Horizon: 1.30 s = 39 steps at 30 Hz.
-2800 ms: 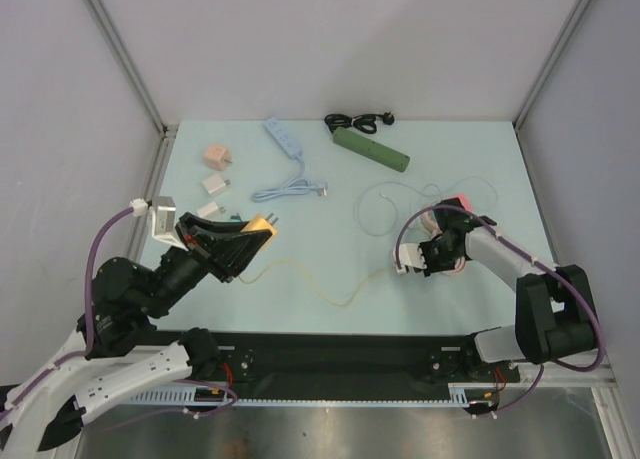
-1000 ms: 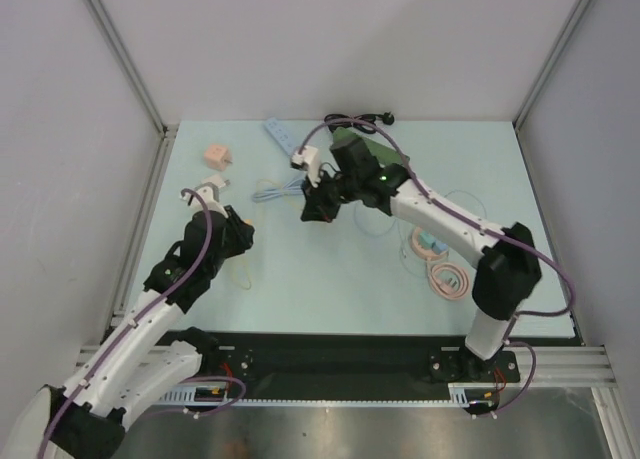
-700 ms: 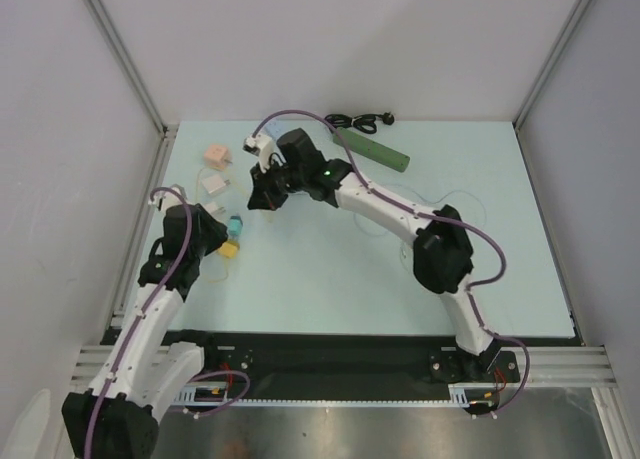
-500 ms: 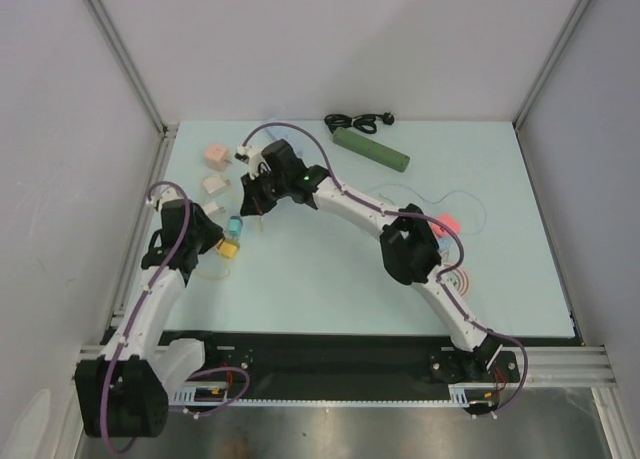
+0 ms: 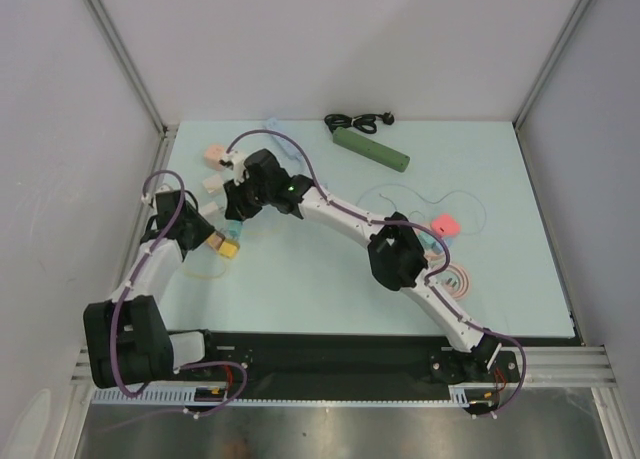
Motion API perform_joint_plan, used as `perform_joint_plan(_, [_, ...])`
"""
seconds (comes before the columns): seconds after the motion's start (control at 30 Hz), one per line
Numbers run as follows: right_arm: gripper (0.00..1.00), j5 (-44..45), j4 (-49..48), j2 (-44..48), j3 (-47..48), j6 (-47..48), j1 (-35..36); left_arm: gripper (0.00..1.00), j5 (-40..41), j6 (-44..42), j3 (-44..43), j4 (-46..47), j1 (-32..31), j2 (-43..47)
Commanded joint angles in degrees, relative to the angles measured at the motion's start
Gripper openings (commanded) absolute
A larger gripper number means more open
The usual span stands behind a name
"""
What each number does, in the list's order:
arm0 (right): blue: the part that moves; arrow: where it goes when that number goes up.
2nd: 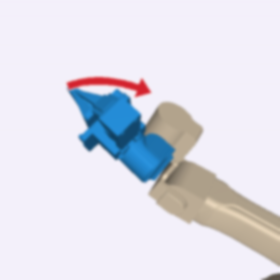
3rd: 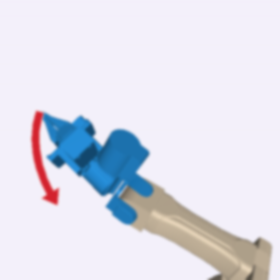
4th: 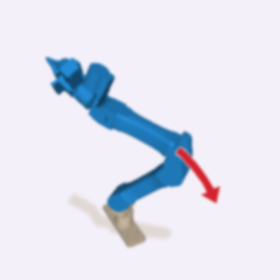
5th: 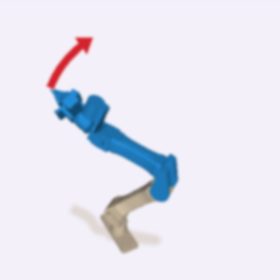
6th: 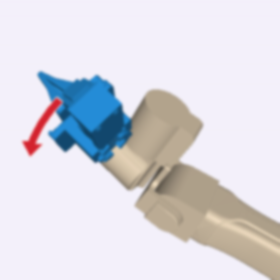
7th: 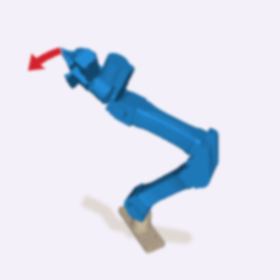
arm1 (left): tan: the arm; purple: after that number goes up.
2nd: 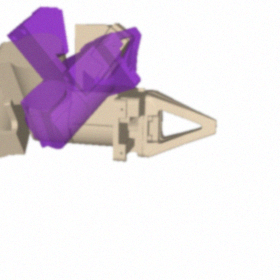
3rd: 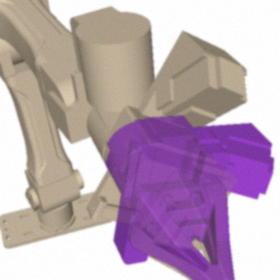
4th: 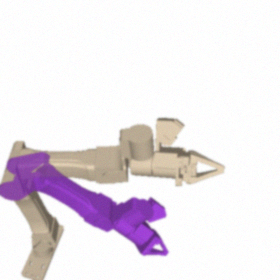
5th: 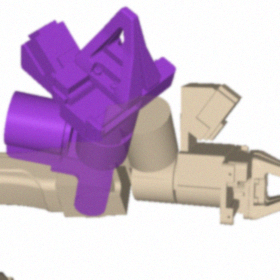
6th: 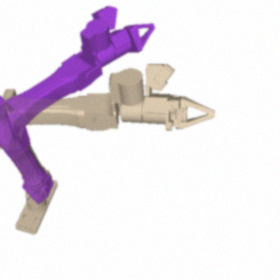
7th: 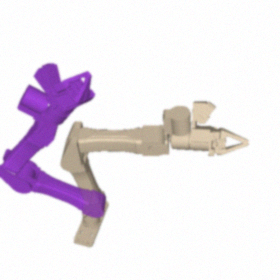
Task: Pull the plug off the socket
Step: Place the plug at the center of the board.
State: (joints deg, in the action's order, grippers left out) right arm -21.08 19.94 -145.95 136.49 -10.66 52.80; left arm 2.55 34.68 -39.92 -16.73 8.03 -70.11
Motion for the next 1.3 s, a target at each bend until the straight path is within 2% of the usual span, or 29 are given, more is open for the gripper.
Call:
perform_joint_plan(0.0, [0.34,2.7,-1.0,-0.5,3.5,3.2,0.8,0.06,-1.2,-2.2,-3.3,2.8,1.3,-3.1])
perform_joint_plan(0.03, [0.44,2.5,-0.4,0.1,3.4,4.4,0.6,0.06,-1.1,-2.6,-3.8,2.8,1.5,-3.6])
perform_joint_plan(0.1, [0.53,1.2,1.9,3.4,2.0,8.9,0.0,0.08,-0.1,-3.0,-4.0,2.1,2.0,-4.8])
perform_joint_plan(0.13, [0.61,0.8,2.9,4.7,1.2,10.5,-0.6,0.08,0.5,-3.2,-4.1,2.1,2.2,-5.0])
perform_joint_plan(0.23, [0.77,-6.1,7.3,12.6,-4.6,20.7,-2.7,0.16,2.0,-3.8,-4.5,2.1,3.1,-5.3])
perform_joint_plan(0.27, [0.79,-10.6,9.5,14.9,-6.4,22.6,-3.6,0.2,2.4,-4.2,-4.9,2.0,3.5,-5.7])
perform_joint_plan(0.3, [0.8,-13.6,10.8,19.6,-10.6,26.8,-4.4,0.2,2.8,-4.9,-5.4,2.0,3.5,-6.9])
perform_joint_plan(0.4, [0.83,-20.4,15.9,27.2,-16.8,30.7,-8.0,0.27,2.4,-5.6,-7.4,1.5,4.1,-9.4])
perform_joint_plan(0.43, [0.84,-22.1,17.7,32.2,-21.5,34.8,-9.3,0.31,1.5,-5.9,-8.2,1.3,4.2,-10.9])
perform_joint_plan(0.47, [0.84,-23.3,19.8,35.4,-24.0,36.0,-11.6,0.4,0.7,-6.3,-8.6,1.4,4.2,-11.7])
perform_joint_plan(0.53, [0.85,-24.2,21.0,40.9,-32.9,39.5,-14.5,0.48,-0.1,-7.1,-9.4,1.3,4.4,-12.6])
perform_joint_plan(0.57, [0.85,-25.3,21.4,46.8,-35.8,40.2,-17.7,0.55,-0.8,-7.4,-9.5,1.3,4.4,-12.6])
perform_joint_plan(0.67, [0.86,-26.4,22.0,56.9,-47.0,42.4,-22.6,0.65,-1.3,-8.4,-9.4,1.8,4.4,-11.9])
perform_joint_plan(0.73, [0.86,-26.7,24.3,61.1,-50.9,43.7,-27.2,0.67,-1.8,-8.8,-9.5,1.6,4.4,-11.6])
perform_joint_plan(0.83, [0.86,-26.9,25.7,68.6,-58.4,46.0,-33.4,0.72,-3.8,-9.8,-9.3,1.2,4.4,-9.5])
perform_joint_plan(0.9, [0.87,-26.7,25.6,74.2,-64.2,46.6,-37.0,0.8,-6.4,-11.2,-8.4,2.1,4.4,-5.3])
perform_joint_plan(0.97, [0.87,-26.6,23.4,77.8,-68.1,46.2,-42.9,0.96,-8.9,-12.0,-6.3,3.4,4.4,-1.5])
perform_joint_plan(1.0, [0.87,-26.6,22.4,80.7,-72.1,45.8,-45.0,1.0,-12.4,-12.3,-5.4,5.1,4.1,2.1])
perform_joint_plan(1.03, [0.87,-26.2,21.1,81.9,-73.7,45.8,-48.8,1.0,-13.9,-12.5,-3.5,5.9,3.7,3.8])
perform_joint_plan(1.13, [0.87,-26.1,21.3,84.4,-78.3,46.8,-54.3,1.0,-17.0,-13.1,-2.6,6.5,-0.5,8.3])
perform_joint_plan(1.23, [0.86,-26.5,22.3,85.6,-80.1,47.7,-60.3,0.99,-17.1,-13.6,-3.8,6.3,-7.5,11.4])
perform_joint_plan(1.27, [0.86,-27.0,22.8,85.9,-80.3,48.1,-63.2,0.99,-16.5,-13.8,-4.1,6.6,-12.8,12.1])
